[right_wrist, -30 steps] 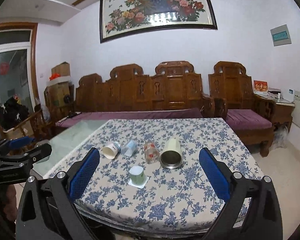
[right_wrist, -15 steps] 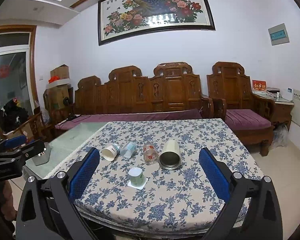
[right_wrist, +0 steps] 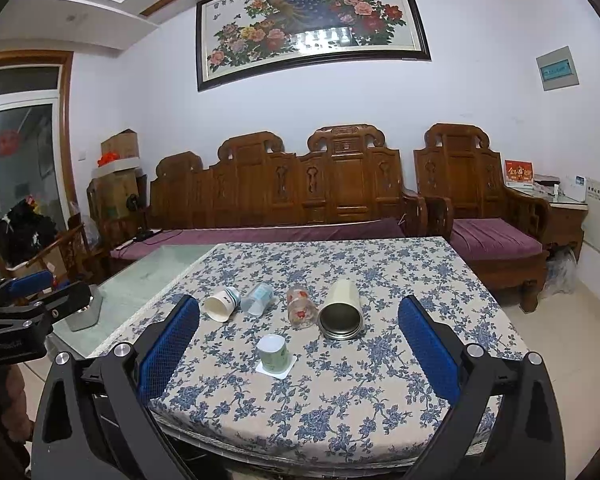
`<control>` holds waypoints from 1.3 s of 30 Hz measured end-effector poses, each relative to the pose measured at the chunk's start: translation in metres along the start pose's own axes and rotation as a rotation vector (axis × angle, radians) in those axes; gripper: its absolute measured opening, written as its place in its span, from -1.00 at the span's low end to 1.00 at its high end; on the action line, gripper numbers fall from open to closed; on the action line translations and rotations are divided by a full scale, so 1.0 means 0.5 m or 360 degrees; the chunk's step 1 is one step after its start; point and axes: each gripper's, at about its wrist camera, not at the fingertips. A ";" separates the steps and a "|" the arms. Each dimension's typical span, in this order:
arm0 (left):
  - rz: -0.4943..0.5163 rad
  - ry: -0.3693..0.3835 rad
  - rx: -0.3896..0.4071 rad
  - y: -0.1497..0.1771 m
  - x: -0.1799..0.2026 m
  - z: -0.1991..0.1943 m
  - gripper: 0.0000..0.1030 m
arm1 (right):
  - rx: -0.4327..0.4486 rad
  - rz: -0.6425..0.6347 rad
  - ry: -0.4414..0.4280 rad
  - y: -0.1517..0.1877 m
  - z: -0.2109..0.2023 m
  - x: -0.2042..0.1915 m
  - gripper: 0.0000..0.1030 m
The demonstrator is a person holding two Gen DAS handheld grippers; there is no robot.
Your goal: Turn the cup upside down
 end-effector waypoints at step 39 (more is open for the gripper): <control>0.0009 -0.0005 0.0012 -0.002 -0.007 -0.006 0.85 | 0.0000 0.0002 0.0000 0.001 0.000 -0.001 0.95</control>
Point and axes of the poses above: each gripper's, at about its wrist camera, not at the fingertips, and z roughly the way its jaws point, x to its right, y to its underside, and after that the axes turned 14 degrees about -y, right-handed
